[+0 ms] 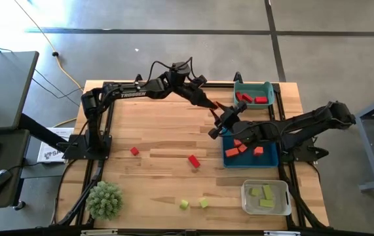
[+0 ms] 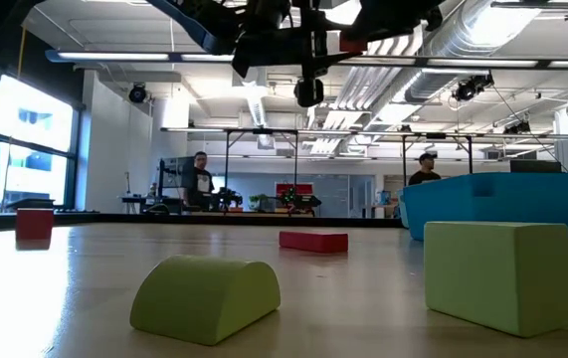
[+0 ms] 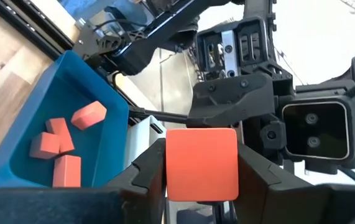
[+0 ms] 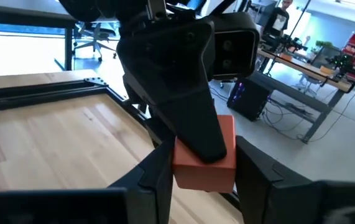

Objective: Sort & place blocks by color
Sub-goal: Put the orange wooden block into the blue bin

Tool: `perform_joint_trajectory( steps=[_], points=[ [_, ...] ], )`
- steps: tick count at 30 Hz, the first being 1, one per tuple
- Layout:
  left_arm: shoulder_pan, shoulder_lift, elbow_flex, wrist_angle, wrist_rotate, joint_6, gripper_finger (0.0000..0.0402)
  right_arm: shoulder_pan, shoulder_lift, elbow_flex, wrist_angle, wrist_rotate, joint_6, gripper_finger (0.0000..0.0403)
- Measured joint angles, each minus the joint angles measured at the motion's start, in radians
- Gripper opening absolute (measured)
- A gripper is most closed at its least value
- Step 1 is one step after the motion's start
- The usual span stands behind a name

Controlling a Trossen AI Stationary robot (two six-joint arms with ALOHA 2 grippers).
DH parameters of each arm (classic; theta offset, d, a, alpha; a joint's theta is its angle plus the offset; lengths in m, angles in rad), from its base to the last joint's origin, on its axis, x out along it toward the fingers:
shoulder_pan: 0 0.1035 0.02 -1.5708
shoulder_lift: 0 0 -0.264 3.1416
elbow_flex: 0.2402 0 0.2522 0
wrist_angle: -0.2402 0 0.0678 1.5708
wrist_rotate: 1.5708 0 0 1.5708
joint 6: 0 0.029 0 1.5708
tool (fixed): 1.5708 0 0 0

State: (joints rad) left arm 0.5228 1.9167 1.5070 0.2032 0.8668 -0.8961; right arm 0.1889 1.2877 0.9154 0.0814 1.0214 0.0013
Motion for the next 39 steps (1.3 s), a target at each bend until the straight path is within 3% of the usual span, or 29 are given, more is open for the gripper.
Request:
perform_joint_trajectory(
  steps=[9,26,33,39],
  points=[
    [-0.001,0.0,0.0,0.003,-0.031,-0.006,0.0126,-0.006,0.0,0.0,0.001,0.003,0.021,0.0107],
    [0.006,0.0,0.0,-0.012,-0.047,0.222,0.0234,-0.006,0.0,0.0,0.002,-0.024,0.036,0.0107],
    [0.056,0.0,0.0,-0.027,-0.058,0.236,0.0244,-0.005,0.0,0.0,-0.162,-0.043,0.249,0.0107],
    [0.096,0.0,0.001,-0.083,-0.057,0.284,0.0244,-0.005,0.0,0.0,-0.321,-0.137,0.433,0.0107]
  ],
)
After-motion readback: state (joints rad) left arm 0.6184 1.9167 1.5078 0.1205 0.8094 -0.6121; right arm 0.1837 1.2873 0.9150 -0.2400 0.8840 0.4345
